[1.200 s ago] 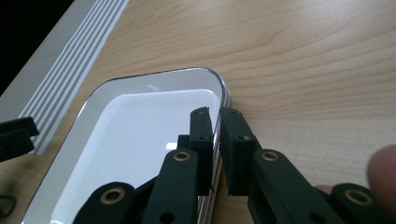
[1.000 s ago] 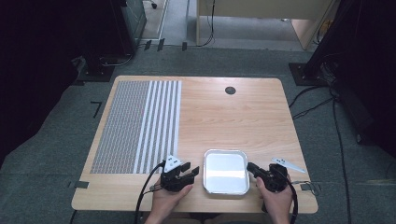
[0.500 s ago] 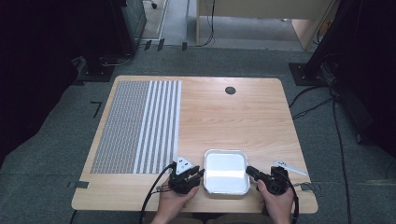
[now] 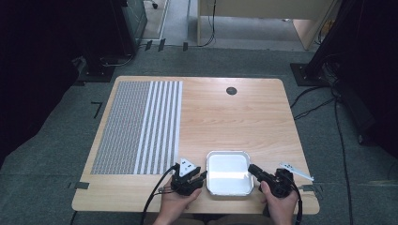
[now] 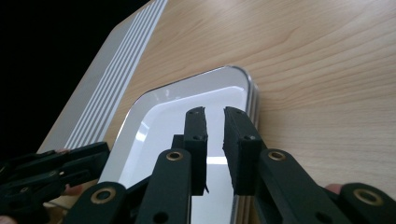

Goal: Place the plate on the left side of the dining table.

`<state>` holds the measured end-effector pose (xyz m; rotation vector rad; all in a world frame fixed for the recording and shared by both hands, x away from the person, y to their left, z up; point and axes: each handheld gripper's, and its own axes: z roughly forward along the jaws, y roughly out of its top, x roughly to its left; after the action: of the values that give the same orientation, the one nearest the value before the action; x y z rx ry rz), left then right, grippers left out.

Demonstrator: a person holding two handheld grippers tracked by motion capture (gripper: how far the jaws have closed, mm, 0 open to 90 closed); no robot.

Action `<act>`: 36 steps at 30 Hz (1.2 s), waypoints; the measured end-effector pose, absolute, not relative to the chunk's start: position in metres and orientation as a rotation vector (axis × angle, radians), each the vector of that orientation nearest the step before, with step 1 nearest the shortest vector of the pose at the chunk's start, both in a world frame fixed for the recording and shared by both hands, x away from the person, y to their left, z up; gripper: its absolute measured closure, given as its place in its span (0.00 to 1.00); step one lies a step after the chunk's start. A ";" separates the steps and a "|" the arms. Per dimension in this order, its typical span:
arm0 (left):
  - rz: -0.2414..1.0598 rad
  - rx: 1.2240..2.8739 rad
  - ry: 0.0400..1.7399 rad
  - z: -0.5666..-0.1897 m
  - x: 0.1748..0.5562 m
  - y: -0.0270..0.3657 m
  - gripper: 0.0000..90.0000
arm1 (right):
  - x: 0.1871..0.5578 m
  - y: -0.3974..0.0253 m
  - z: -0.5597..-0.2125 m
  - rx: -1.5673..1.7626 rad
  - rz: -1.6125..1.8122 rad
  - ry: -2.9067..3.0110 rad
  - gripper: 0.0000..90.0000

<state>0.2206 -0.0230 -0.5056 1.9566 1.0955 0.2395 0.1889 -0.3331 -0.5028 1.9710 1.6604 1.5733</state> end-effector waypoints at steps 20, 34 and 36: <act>0.268 1.952 1.100 -0.506 0.217 -0.026 0.71 | 0.193 -0.338 -0.512 2.049 1.602 1.655 0.85; 0.268 1.948 1.082 -0.507 0.217 -0.025 0.71 | 0.190 -0.337 -0.505 2.009 1.664 1.595 0.85; 0.265 1.944 1.081 -0.507 0.217 -0.025 0.72 | 0.191 -0.335 -0.505 1.998 1.615 1.625 0.85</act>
<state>0.2170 -0.0252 -0.5065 1.9435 1.0810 0.2647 0.1913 -0.3349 -0.5054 1.9977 1.6248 1.6149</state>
